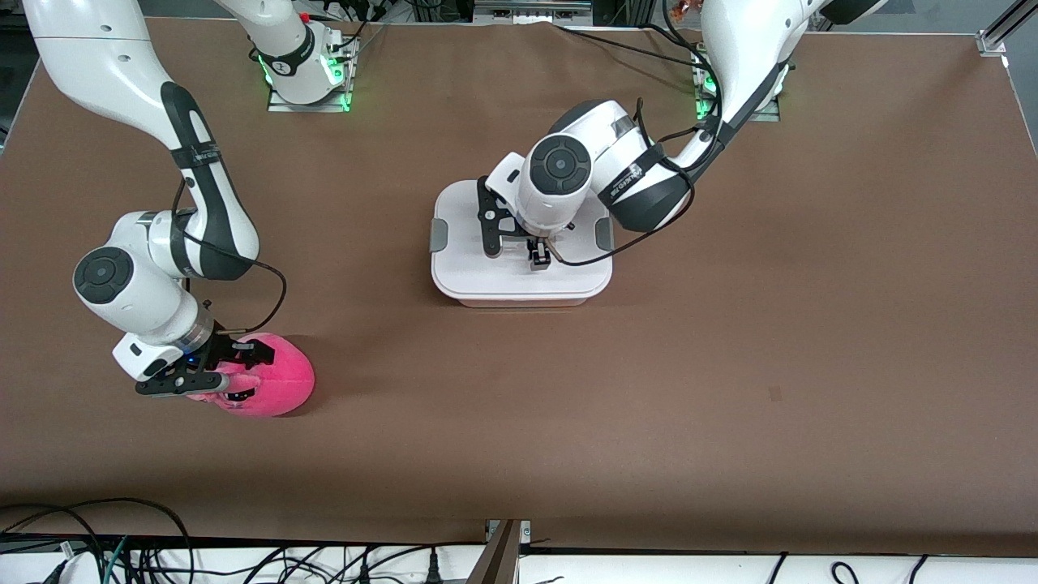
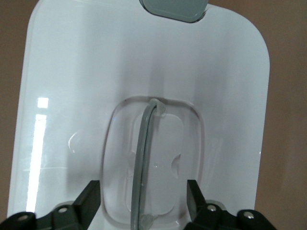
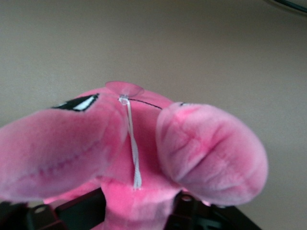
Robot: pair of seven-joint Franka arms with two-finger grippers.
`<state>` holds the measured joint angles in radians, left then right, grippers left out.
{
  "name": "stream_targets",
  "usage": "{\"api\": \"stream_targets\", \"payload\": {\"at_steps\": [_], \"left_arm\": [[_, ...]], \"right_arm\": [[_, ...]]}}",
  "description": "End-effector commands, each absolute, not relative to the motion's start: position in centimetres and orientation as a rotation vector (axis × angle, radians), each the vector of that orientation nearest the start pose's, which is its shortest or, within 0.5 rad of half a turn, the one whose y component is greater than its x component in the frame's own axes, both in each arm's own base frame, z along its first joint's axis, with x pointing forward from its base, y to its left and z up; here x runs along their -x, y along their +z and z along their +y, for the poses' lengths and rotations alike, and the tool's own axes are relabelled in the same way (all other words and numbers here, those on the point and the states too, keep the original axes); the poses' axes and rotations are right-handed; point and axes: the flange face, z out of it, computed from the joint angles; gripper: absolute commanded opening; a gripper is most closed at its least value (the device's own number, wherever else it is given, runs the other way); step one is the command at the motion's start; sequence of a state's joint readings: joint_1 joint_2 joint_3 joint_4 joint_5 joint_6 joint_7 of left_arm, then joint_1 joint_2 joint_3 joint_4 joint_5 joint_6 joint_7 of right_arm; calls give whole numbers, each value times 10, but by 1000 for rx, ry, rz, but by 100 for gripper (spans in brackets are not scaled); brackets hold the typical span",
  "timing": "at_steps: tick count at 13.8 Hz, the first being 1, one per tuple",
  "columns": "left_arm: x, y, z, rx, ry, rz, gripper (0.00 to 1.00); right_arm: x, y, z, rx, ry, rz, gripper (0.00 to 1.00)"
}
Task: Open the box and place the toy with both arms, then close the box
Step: 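Grasp the lid handle with the left gripper while the right gripper grasps the toy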
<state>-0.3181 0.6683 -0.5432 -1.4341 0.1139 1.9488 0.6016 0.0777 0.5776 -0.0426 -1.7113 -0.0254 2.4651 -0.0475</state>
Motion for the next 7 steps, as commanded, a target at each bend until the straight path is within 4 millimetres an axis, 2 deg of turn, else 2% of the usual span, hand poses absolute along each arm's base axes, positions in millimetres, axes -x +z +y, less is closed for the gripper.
{"api": "stream_targets", "payload": {"at_steps": [1,5,7], "left_arm": [[-521,340,-483,2506,117,2217,0],[-521,343,-482,2509,121,2226,0],[-518,350,-484,2508,122,2234,0]], "right_arm": [[-688,272,34,3162,-288,-174,0],[-690,285,33,3164,-264,-176,0],[-691,307,34,3170,-181,-176,0]]}}
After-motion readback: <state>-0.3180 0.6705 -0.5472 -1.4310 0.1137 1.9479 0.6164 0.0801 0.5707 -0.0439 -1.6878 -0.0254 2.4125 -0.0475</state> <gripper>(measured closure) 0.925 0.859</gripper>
